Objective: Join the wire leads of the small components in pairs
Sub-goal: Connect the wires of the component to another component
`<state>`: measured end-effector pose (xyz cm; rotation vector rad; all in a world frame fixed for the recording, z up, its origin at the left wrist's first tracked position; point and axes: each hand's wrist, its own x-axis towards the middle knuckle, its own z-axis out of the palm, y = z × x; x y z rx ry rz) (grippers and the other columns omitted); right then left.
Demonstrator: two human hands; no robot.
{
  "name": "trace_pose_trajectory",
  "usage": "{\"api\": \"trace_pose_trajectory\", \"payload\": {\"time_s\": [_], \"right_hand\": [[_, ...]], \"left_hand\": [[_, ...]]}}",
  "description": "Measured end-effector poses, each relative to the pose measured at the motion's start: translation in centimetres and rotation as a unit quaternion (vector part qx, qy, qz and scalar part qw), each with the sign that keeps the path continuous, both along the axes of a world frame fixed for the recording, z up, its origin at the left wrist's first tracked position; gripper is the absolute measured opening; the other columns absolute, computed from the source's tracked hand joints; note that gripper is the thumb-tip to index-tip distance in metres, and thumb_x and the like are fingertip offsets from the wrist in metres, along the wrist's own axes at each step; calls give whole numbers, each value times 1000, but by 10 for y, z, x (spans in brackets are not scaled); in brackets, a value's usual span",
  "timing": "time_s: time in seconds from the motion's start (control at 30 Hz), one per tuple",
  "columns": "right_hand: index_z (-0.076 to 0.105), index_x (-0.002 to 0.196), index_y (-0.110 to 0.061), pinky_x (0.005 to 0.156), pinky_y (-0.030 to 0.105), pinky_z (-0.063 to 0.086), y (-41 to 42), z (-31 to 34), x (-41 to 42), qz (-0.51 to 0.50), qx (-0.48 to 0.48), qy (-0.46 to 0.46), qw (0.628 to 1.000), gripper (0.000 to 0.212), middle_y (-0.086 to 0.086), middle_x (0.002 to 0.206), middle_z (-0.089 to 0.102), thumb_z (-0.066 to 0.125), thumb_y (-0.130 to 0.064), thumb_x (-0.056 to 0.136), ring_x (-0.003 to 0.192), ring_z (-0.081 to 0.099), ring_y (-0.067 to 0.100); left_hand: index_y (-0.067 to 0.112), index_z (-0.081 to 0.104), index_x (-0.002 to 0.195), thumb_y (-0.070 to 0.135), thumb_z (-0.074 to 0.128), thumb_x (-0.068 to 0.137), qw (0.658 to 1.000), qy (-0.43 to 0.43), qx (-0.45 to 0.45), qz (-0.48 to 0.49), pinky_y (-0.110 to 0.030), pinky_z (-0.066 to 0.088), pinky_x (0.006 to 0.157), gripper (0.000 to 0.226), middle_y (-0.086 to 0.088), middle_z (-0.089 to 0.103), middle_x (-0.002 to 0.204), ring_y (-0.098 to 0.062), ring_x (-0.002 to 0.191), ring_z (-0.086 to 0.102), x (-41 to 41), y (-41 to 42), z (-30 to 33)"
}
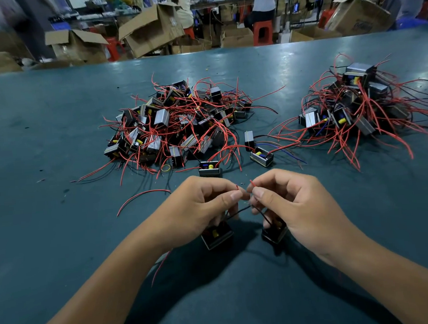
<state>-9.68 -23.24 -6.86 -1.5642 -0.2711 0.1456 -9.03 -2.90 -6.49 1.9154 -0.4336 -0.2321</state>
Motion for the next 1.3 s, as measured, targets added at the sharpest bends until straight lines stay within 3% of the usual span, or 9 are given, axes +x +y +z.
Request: {"api": "trace_pose_trajectory", "payload": {"time_s": [0.13, 0.3, 0.5, 0.67, 1.03, 1.2, 1.3], "right_hand": [[69, 93, -12, 47, 18, 43, 2, -1, -1, -17, 2, 7, 1000, 9, 4, 68, 71, 62, -6, 93, 57, 59, 11], [69, 90, -13, 45, 15, 40, 5, -4, -1, -45, 25, 17, 999, 9, 4, 65, 69, 63, -6, 93, 53, 56, 11], [74, 86, -14, 47, 14, 37, 7, -6, -1, -47, 16, -4, 999, 12, -3, 63, 65, 65, -7, 91, 53, 49, 8], [74, 85, -16, 51, 12, 38, 7, -8, -1, -59, 3, -25, 998, 9, -6, 64, 66, 69, -10, 89, 54, 51, 4], [75, 78, -15, 55, 11, 41, 8, -10, 0, -73, -15, -58, 996, 7, -6, 63, 67, 76, -13, 84, 57, 54, 2], [74, 77, -16, 58, 13, 44, 9, -10, 1, -79, -15, -65, 995, 9, -2, 66, 69, 75, -12, 84, 60, 57, 5], [74, 76, -15, 58, 16, 45, 10, -10, 1, -82, -19, -68, 994, 10, 4, 69, 70, 75, -10, 84, 62, 57, 7]], "left_hand": [[12, 63, 96, 20, 62, 96, 999, 19, -40, 22, -28, 37, 50, 8, -3, 68, 70, -22, 57, 49, 0, -4, -2], [18, 69, 85, 34, 67, 88, 999, 2, -29, 25, -26, 39, 52, 16, -1, 69, 69, -17, 57, 51, -2, -6, 0], [13, 72, 85, 26, 68, 93, 999, 2, -28, 34, -20, 34, 46, 16, 1, 67, 63, -13, 53, 46, -1, -6, -2], [11, 73, 83, 22, 71, 93, 999, -8, -28, 34, -19, 35, 51, 15, 2, 61, 62, -9, 55, 46, 0, -7, -4], [18, 72, 82, 28, 72, 88, 998, -15, -44, 42, -14, 31, 48, 12, 8, 56, 60, -4, 52, 41, 1, -8, -7], [23, 68, 83, 30, 74, 83, 997, -1, -65, 51, -36, 36, 57, 8, -12, 62, 72, -20, 62, 49, 0, -10, -6], [23, 69, 82, 29, 74, 82, 996, -7, -64, 59, -37, 37, 60, 8, -10, 64, 71, -19, 62, 50, 0, -11, -6]]}}
